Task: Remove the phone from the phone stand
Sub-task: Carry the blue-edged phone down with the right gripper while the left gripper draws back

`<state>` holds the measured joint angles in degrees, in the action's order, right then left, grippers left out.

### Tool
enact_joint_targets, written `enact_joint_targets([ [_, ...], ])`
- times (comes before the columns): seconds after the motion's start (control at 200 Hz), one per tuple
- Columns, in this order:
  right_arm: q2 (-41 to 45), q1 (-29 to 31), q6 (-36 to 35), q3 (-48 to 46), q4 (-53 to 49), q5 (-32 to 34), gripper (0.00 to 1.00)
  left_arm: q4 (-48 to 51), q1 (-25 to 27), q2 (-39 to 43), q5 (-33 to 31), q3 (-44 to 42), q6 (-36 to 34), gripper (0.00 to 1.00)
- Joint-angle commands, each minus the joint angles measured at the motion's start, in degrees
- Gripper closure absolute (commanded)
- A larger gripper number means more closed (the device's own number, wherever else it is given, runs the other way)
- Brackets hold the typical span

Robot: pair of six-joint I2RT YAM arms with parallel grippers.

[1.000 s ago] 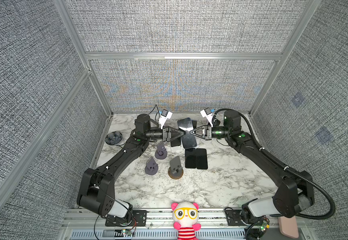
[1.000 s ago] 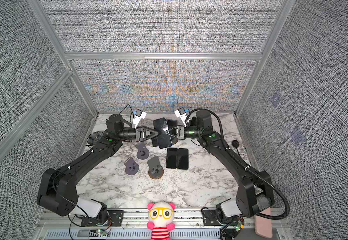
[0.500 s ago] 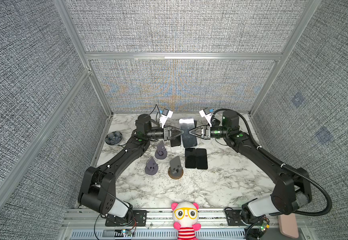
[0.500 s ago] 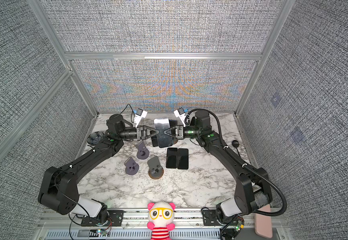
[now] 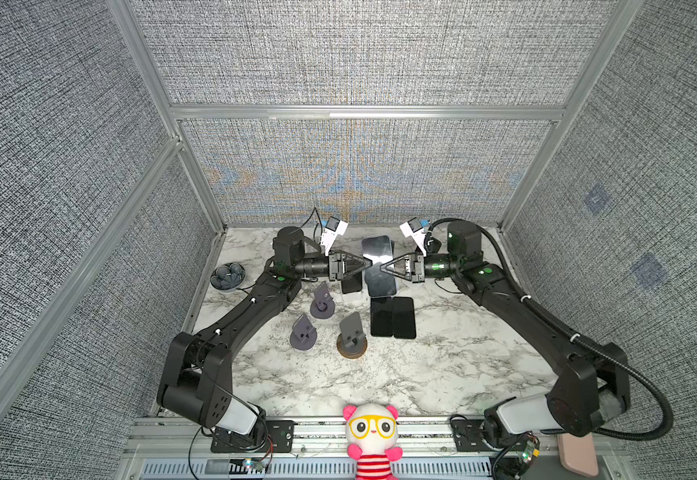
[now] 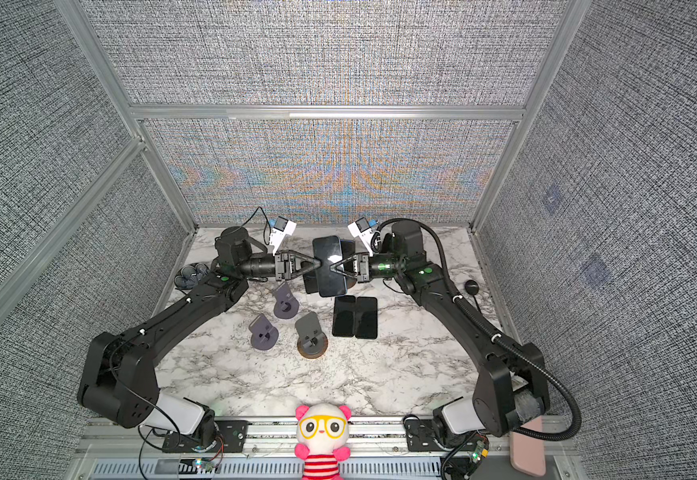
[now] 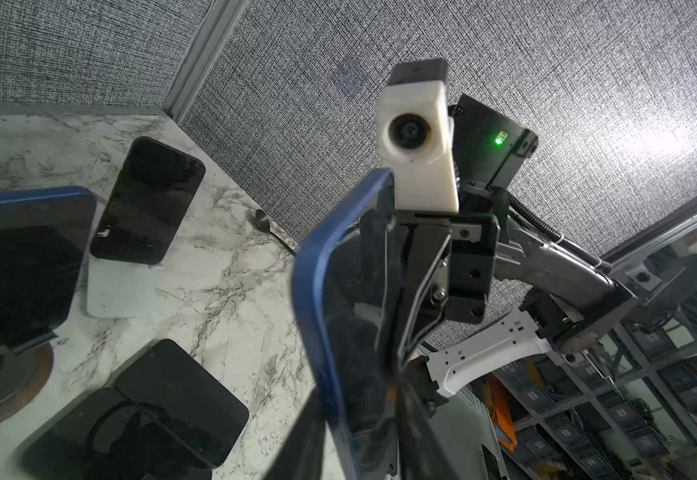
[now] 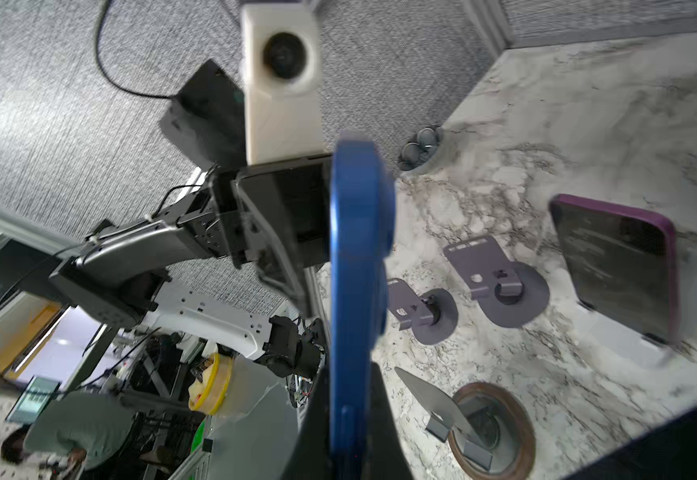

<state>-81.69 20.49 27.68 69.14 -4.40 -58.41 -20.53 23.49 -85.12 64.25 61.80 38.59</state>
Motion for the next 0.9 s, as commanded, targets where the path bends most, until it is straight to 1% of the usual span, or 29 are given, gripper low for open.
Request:
enact_joint_targets([
  [0.0,1.52,-1.70,-6.09,1.46,-11.73,2.24,1.00,4.25,-0.05,1.59,-1.29,0.77,-5.45,0.47],
  [0.06,2.60,-2.98,-10.89,2.28,-19.21,4.27,1.00,7.48,-0.10,2.35,-2.33,1.07,-7.73,0.40],
  [0.145,3.61,-4.79,-17.88,3.89,-31.61,10.14,1.00,12.80,-0.13,2.98,-3.78,2.18,-10.42,0.34],
  [0.245,3.93,-7.43,-22.48,4.75,-43.49,16.65,1.00,22.63,-0.11,3.47,-7.26,5.17,-15.38,0.33],
  [0.285,4.10,-8.80,-23.44,4.45,-46.70,18.14,1.00,27.52,-0.11,3.61,-9.02,6.61,-18.20,0.33],
  [0.32,4.37,-10.20,-24.03,3.61,-48.83,18.09,1.00,31.34,-0.18,3.49,-10.58,8.09,-20.43,0.33],
  [0.375,5.17,-12.02,-24.17,1.57,-50.43,18.66,1.00,36.75,-0.45,3.38,-12.76,10.40,-23.12,0.33],
  [0.435,6.01,-13.09,-24.49,-0.18,-52.22,20.98,1.00,41.69,-0.92,2.62,-12.53,12.98,-26.50,0.33],
  [0.505,6.32,-13.61,-24.09,-1.89,-53.43,25.70,1.00,48.73,-1.35,0.71,-13.59,17.10,-31.06,0.33],
  [0.58,5.94,-13.71,-23.32,-3.57,-53.79,30.32,1.00,53.72,-2.12,-1.36,-14.87,20.83,-33.75,0.33],
  [0.66,4.89,-13.79,-23.06,-5.40,-52.45,32.23,1.00,55.98,-3.28,-3.15,-15.68,23.78,-35.15,0.33],
  [0.745,3.15,-14.06,-22.50,-7.07,-49.93,33.80,1.00,56.43,-5.25,-4.85,-16.74,25.84,-34.95,0.33],
  [0.795,2.16,-14.33,-22.14,-8.21,-47.60,33.34,1.00,55.66,-6.82,-5.76,-16.57,25.85,-34.49,0.33],
  [0.89,-0.05,-15.25,-22.19,-9.84,-43.17,29.79,1.00,53.79,-9.73,-7.52,-15.48,23.94,-32.70,0.33],
])
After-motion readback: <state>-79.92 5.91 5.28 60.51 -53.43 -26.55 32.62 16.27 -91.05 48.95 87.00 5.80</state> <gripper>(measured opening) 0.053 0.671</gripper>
